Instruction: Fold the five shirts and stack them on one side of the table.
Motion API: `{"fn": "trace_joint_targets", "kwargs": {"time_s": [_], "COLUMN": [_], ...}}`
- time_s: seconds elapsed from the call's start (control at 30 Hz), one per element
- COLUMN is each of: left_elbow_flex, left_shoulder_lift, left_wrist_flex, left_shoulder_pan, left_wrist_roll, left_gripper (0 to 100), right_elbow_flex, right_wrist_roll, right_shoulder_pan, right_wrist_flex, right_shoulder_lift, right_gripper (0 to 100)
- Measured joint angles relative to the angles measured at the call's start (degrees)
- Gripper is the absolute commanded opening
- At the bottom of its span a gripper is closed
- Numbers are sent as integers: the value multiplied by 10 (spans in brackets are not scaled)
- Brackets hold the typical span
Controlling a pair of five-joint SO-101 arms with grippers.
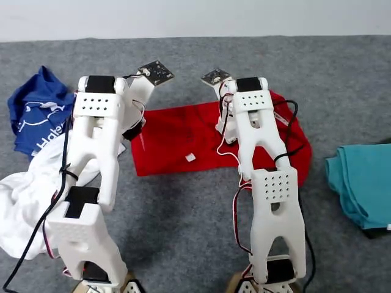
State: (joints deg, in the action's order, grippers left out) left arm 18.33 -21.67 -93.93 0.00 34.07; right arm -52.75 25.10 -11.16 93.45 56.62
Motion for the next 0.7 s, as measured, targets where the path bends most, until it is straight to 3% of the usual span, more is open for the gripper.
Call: {"fn": "trace_joint_targets", "kwargs": {"time_s": [0.47, 0.7], "left_elbow_flex": [0, 0], "left_shoulder_lift": [0, 0], "left_wrist_flex": [0, 0], "left_shoulder_pan": [0, 0], "left_wrist_roll": [0, 0], "left_gripper": [4, 4], "right_elbow_flex": [-69, 82], "right_wrist_roll": [40, 65], "right_shoulder_pan": [56, 84], "right_wrist_flex": [70, 70], "right_shoulder_lift": [-62, -169], "right_gripper": [10, 10]}}
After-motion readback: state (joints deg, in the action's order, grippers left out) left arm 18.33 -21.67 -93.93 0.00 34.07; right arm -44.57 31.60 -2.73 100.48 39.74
